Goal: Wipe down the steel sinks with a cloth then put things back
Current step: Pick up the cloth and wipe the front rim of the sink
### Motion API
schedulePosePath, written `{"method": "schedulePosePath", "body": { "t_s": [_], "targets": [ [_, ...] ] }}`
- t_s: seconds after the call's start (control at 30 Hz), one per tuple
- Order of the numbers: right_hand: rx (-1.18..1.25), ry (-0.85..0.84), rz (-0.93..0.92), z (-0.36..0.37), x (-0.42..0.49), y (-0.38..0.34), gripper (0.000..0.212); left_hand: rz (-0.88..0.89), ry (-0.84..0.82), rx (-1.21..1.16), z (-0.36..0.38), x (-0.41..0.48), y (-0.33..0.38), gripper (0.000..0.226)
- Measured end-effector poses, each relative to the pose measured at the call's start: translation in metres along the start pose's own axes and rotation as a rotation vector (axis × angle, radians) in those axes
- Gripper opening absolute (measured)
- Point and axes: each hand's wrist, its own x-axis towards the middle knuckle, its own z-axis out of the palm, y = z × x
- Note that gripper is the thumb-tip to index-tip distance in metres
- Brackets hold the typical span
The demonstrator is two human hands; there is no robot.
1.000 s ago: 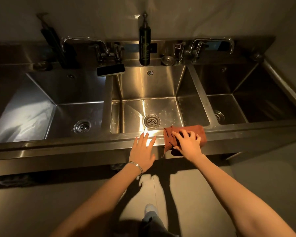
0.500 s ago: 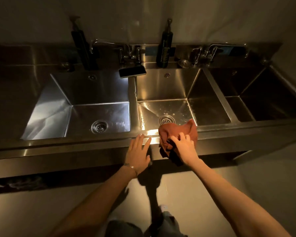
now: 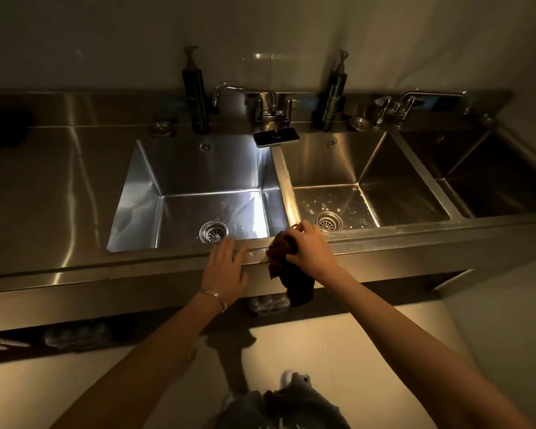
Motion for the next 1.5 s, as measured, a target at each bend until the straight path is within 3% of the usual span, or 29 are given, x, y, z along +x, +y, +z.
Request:
{"method": "schedulePosePath", "body": {
  "t_s": [0.3, 0.43, 0.5, 0.77, 1.13, 1.5],
  "targets": [
    [-0.192, 0.056, 0.019, 0.005, 0.034, 0.013, 0.038, -0.013, 0.005, 0.003, 0.003, 0.014, -0.006, 0.07],
    [-0.212, -0.173, -0.005, 0.038, 0.03, 0.022, 0.063, 0.025, 0.004, -0.024, 0.008, 0.026, -0.002, 0.069],
    [-0.231, -0.209, 0.01, 0.056, 0.027, 0.026, 0.07, 0.04, -0.01, -0.015, 0.012, 0.032, -0.002, 0.069],
    [-0.243, -0.16, 0.025, 0.067, 0.044, 0.045, 0.042, 0.022, -0.048, -0.026, 0.022, 0.055, -0.01, 0.07],
    [-0.194, 0.018, 0.001, 0.069, 0.053, 0.06, 0.039, -0.022, -0.092, -0.034, 0.022, 0.037, -0.049, 0.078],
    [-0.145, 0.056, 0.231, 0.084, 0.056, 0.015, 0.037, 0.051, -0.112, 0.026, 0.013, 0.021, -0.108, 0.083]
  ]
}}
